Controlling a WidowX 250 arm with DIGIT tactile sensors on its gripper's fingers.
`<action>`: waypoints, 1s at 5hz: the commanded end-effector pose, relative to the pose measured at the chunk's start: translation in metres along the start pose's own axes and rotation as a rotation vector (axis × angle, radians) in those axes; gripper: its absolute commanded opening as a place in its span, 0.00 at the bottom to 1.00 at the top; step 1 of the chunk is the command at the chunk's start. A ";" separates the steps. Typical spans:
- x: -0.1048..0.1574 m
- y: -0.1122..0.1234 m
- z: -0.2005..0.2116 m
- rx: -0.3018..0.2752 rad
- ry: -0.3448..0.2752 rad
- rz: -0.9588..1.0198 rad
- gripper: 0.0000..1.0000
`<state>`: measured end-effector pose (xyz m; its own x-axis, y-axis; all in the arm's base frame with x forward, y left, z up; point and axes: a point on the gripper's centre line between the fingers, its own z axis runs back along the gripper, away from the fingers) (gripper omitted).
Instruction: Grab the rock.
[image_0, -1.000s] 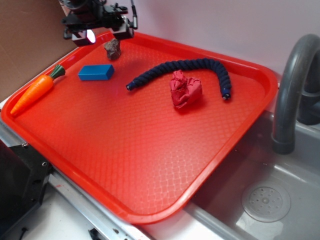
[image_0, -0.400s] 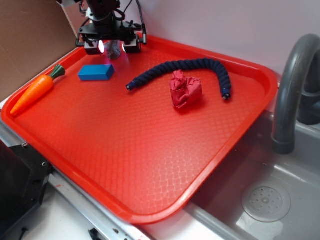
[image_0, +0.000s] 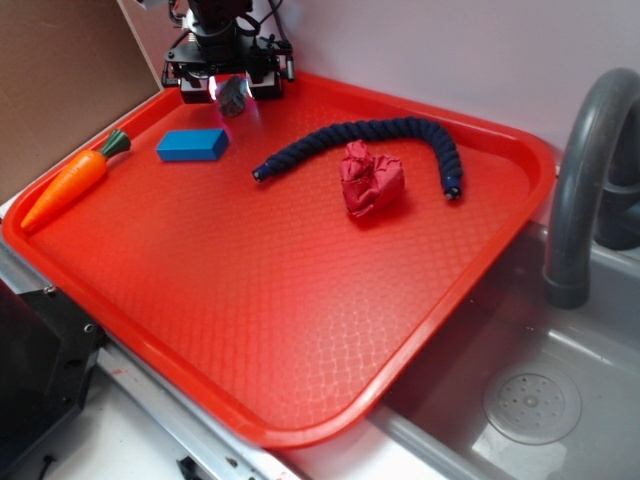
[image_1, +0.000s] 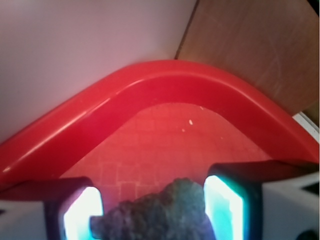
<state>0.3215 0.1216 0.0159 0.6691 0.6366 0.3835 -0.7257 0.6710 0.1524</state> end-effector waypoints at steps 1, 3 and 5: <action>0.015 0.015 0.056 -0.024 -0.069 0.021 0.00; -0.013 0.029 0.175 -0.264 -0.027 -0.004 0.00; -0.053 0.066 0.256 -0.492 0.245 -0.128 0.00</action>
<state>0.2013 0.0076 0.2249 0.8150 0.5657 0.1258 -0.5217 0.8107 -0.2658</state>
